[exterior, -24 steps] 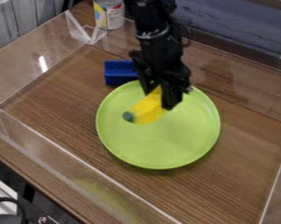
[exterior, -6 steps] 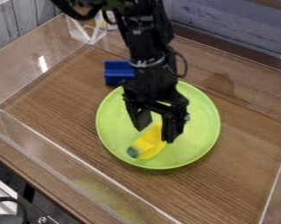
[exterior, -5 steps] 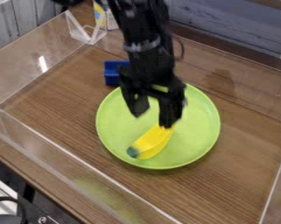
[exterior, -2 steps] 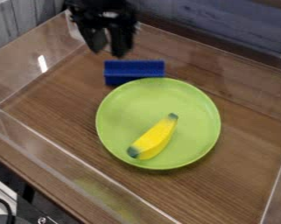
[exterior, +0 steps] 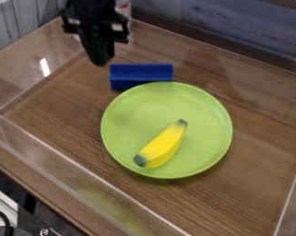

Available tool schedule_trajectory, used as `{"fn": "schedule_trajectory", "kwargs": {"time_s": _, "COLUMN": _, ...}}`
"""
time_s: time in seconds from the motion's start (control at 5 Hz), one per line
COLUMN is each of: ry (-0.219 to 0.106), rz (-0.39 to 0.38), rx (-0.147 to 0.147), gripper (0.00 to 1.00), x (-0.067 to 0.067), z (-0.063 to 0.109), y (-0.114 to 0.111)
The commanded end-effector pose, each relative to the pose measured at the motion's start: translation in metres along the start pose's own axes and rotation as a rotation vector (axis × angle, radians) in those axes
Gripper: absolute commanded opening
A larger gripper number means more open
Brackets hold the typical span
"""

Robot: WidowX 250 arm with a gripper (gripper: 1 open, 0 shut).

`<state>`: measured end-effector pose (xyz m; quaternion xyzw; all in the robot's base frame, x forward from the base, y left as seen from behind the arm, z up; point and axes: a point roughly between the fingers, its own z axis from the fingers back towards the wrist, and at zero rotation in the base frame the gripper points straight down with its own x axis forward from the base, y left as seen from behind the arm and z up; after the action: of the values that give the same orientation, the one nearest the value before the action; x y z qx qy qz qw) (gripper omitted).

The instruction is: Put the banana in the green plate

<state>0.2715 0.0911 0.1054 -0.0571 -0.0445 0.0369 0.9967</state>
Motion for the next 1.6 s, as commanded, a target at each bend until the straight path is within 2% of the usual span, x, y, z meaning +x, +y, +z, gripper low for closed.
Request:
{"fn": "schedule_trajectory", "kwargs": {"time_s": 0.0, "ry": -0.021, "rz": -0.001, "rx": 0.028, "gripper": 0.0, "x": 0.006, "z": -0.008, "y": 0.01}}
{"fn": "schedule_trajectory", "kwargs": {"time_s": 0.4, "ry": 0.018, "rz": 0.004, "rx": 0.043, "gripper": 0.0, "x": 0.01, "z": -0.043, "y": 0.022}}
{"fn": "schedule_trajectory", "kwargs": {"time_s": 0.6, "ry": 0.029, "rz": 0.008, "rx": 0.049, "gripper": 0.0, "x": 0.009, "z": -0.055, "y": 0.028}}
{"fn": "schedule_trajectory", "kwargs": {"time_s": 0.8, "ry": 0.033, "rz": 0.023, "rx": 0.057, "gripper": 0.0, "x": 0.012, "z": -0.059, "y": 0.039}}
{"fn": "schedule_trajectory", "kwargs": {"time_s": 1.0, "ry": 0.037, "rz": 0.028, "rx": 0.067, "gripper": 1.0, "x": 0.012, "z": -0.06, "y": 0.044}}
{"fn": "schedule_trajectory", "kwargs": {"time_s": 1.4, "ry": 0.041, "rz": 0.032, "rx": 0.072, "gripper": 1.0, "x": 0.012, "z": -0.055, "y": 0.045}}
